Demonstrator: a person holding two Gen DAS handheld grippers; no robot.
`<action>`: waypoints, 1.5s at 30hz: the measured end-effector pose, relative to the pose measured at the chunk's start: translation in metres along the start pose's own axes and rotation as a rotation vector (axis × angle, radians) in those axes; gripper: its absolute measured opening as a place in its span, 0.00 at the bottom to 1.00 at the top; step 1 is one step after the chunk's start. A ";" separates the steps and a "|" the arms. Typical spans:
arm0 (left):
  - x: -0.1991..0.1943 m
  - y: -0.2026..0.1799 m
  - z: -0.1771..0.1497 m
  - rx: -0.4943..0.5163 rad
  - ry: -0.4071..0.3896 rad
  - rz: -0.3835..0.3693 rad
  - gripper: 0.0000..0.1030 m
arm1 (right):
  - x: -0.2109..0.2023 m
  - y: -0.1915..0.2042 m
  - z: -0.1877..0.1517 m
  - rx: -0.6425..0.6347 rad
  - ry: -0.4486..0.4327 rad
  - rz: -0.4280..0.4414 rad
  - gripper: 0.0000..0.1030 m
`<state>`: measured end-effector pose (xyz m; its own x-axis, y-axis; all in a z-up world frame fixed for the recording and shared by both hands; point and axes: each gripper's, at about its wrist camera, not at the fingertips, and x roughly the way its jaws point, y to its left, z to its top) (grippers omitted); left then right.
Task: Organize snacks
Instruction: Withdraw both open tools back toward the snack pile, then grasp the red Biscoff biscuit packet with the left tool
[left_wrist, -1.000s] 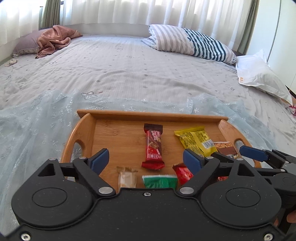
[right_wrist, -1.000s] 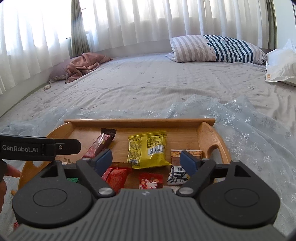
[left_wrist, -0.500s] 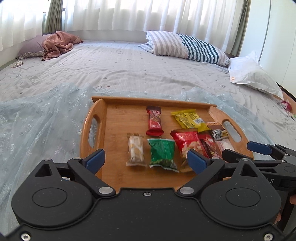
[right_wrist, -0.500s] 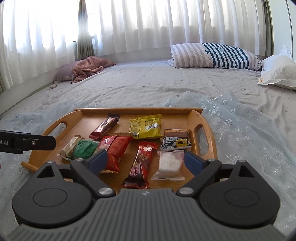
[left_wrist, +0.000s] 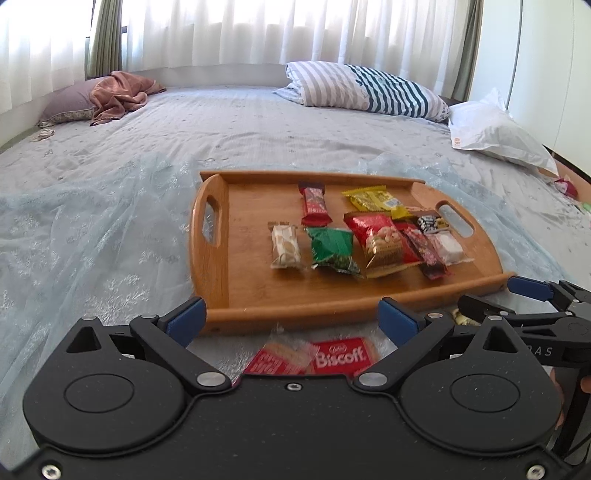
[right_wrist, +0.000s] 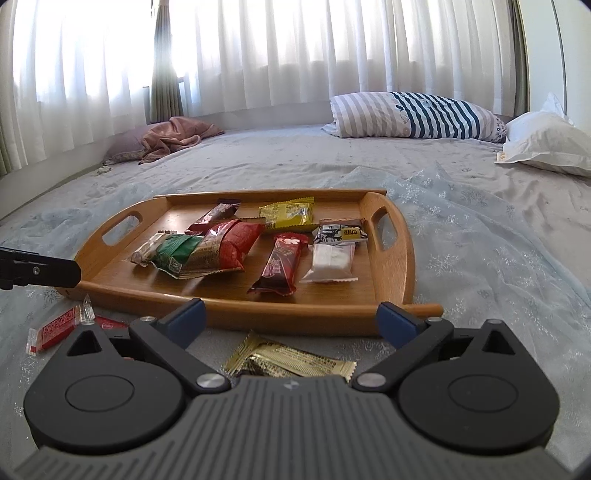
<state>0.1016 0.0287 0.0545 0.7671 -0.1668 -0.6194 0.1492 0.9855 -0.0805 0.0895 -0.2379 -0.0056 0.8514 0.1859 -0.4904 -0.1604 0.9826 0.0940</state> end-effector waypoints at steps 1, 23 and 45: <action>-0.002 0.000 -0.003 0.003 0.002 0.006 0.96 | 0.000 0.000 -0.002 0.006 0.001 -0.003 1.00; -0.002 0.010 -0.052 -0.020 0.024 0.039 0.73 | -0.003 0.006 -0.032 0.028 -0.020 -0.058 1.00; -0.002 0.011 -0.051 -0.075 0.044 -0.011 0.40 | 0.000 0.019 -0.037 -0.047 -0.022 -0.099 0.95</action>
<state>0.0701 0.0413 0.0149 0.7375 -0.1777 -0.6516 0.1089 0.9834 -0.1449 0.0682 -0.2194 -0.0357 0.8748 0.0882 -0.4763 -0.0979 0.9952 0.0046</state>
